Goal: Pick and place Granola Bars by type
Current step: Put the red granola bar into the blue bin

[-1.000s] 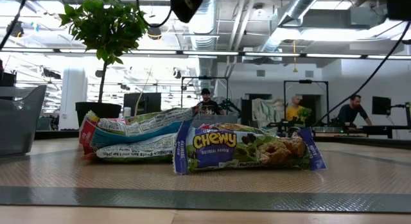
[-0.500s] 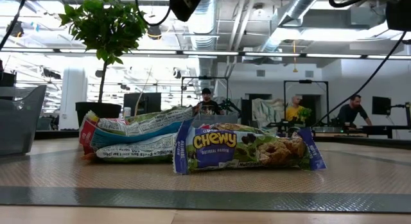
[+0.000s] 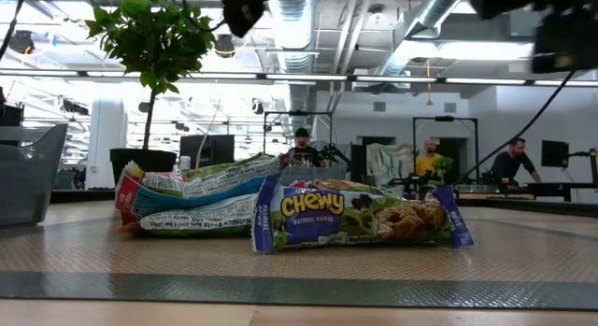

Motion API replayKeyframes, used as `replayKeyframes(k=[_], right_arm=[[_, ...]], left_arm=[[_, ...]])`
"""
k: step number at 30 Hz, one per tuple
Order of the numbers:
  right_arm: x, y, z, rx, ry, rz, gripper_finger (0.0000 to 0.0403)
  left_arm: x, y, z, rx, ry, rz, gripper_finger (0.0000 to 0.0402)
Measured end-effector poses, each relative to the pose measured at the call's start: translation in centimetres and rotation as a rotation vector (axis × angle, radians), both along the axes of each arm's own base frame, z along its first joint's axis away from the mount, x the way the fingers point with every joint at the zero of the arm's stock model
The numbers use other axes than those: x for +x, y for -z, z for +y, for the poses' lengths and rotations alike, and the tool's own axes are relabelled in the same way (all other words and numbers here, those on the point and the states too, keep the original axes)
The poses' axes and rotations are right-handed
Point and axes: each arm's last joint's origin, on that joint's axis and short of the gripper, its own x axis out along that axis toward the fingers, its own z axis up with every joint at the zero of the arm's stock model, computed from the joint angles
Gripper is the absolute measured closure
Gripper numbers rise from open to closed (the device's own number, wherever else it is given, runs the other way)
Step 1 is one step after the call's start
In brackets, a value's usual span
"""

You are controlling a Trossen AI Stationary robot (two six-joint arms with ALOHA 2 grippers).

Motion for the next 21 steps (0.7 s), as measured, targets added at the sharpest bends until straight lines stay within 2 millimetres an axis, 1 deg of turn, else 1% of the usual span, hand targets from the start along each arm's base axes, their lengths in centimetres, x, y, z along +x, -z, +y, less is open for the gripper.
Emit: replayKeyframes(k=[5, 9, 12, 16, 19, 21], right_arm=[[2.1, 1.6, -0.3, -0.158, -0.079, -0.104, 0.0211], [4.6, 4.0, -0.2, -0.219, -0.158, -0.15, 0.0221], [6.3, 6.0, -0.1, -0.256, -0.182, -0.178, 0.0228], [8.2, 8.5, -0.1, -0.268, -0.185, -0.195, 0.0233], [9.0, 9.7, -0.1, -0.262, -0.192, -0.205, 0.0236], [9.2, 10.3, -0.1, -0.262, -0.198, -0.197, 0.0238]], left_arm=[[-2.2, -0.9, 0.9, 0.006, -0.113, 0.055, 0.0324], [-3.3, -1.1, 1.0, -0.004, -0.171, 0.103, 0.0324], [-3.8, -0.9, 1.0, -0.02, -0.198, 0.146, 0.0324], [-4.1, -0.8, 1.0, -0.04, -0.223, 0.177, 0.0324], [-4.2, -0.8, 1.1, -0.048, -0.231, 0.18, 0.0324], [-4.2, -0.8, 1.0, -0.052, -0.233, 0.191, 0.0324]])
